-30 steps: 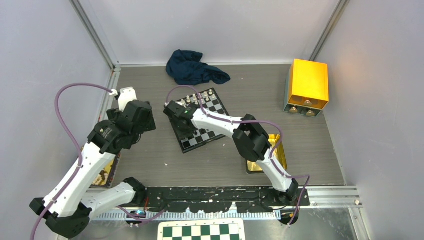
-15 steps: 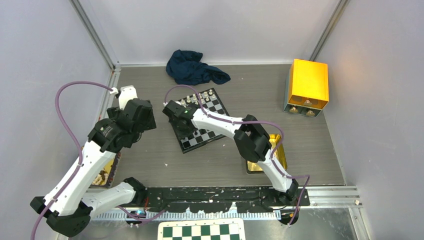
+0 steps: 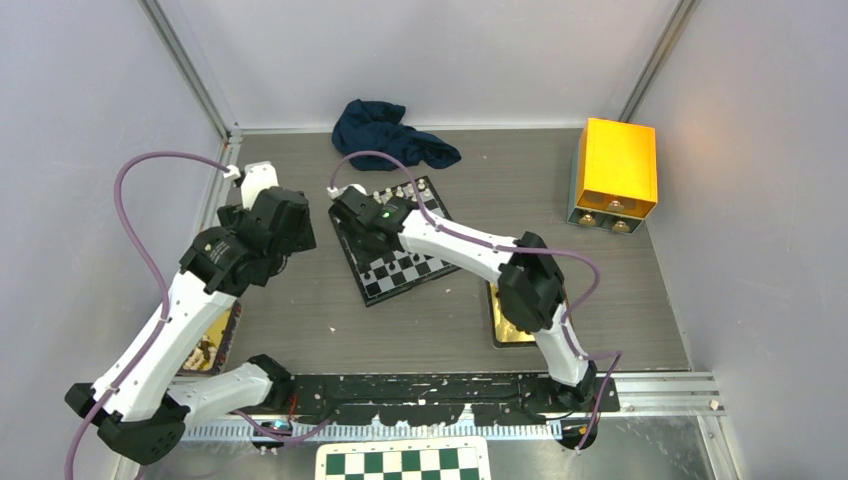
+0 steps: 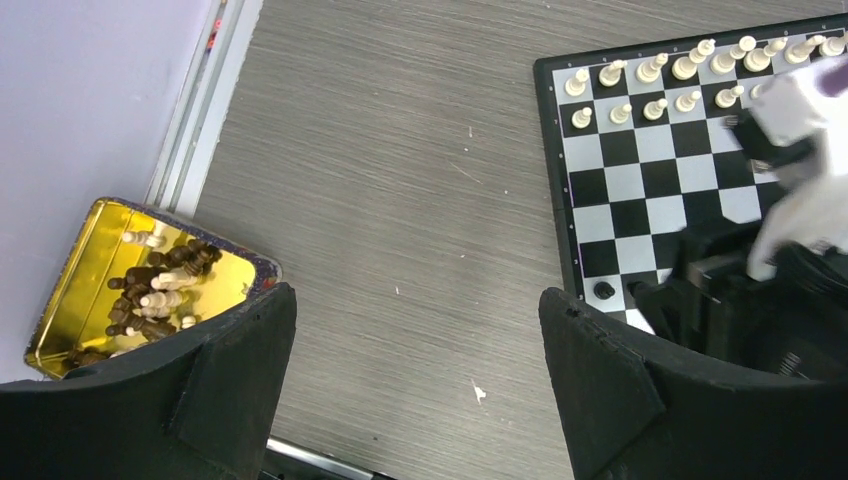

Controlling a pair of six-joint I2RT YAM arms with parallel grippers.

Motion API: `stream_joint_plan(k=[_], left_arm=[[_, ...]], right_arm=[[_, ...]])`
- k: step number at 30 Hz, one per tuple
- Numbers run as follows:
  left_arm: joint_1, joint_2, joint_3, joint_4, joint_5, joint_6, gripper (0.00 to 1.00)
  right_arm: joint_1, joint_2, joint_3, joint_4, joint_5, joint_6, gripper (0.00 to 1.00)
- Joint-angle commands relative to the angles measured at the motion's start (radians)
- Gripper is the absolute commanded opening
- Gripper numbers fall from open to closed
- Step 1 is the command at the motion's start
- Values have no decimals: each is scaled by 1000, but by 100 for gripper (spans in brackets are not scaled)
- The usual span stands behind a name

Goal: Set up the chess pieces on the board
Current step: Pick up the chess piece from the storage box.

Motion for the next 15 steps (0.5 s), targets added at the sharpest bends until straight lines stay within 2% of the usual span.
stream_joint_plan(k=[1,4,7,15], left_arm=[[4,32,47,59,2,18,92],[4,63,46,86,38,26,92],[5,87,31,141,94,52,93],[-4,138,-10,306,262,122,96]], right_arm=[[6,-156,-44,35,106,-26,33],[4,-216,-98,42,188,-29,36],[-5,-286,-177,60,265,-11,56],[-58,-515,-428,91,445,86,75]])
